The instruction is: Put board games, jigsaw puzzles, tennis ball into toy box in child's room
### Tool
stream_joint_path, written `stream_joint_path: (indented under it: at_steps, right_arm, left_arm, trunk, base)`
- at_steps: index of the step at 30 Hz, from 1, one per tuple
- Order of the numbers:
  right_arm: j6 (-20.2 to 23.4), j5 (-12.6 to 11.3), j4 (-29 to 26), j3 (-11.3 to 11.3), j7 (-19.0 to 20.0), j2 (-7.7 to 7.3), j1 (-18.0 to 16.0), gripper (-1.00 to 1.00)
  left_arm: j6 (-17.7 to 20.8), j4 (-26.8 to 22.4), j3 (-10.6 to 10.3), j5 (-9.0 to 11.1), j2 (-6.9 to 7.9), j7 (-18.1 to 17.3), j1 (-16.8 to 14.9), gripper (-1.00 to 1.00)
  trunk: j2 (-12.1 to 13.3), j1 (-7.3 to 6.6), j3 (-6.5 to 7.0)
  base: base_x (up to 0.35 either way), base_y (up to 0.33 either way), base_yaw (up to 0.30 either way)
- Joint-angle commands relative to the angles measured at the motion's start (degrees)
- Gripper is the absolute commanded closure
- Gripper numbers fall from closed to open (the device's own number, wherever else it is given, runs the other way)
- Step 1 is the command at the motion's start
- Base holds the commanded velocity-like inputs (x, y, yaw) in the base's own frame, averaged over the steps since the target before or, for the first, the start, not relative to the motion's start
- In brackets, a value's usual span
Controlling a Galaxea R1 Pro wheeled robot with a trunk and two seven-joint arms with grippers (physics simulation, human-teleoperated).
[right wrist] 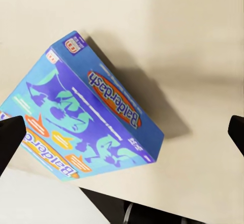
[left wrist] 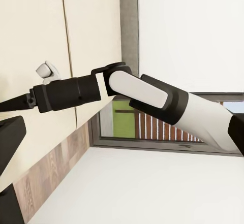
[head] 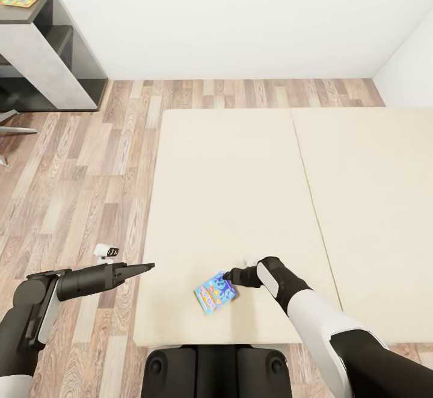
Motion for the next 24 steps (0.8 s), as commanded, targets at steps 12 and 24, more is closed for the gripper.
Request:
stream_joint_path:
  at_steps: [12,24]
  right_arm:
    - [2.9,-0.1,-0.1,0.4,-0.1,0.17,0.0,-1.0]
    - [3.2,-0.1,-0.1,0.6,-1.0,0.97,0.0,-1.0]
  left_arm:
    - [0.7,0.0,0.0,0.0,0.05,-0.4,0.0,-1.0]
    - [0.7,0.0,0.0,0.0,0.04,-0.4,0.0,-1.0]
  trunk:
    - [-0.1,0.03,-0.06]
    - [-0.1,0.03,-0.06]
  base:
    - [0.0,0.0,0.0]
    - [0.0,0.0,0.0]
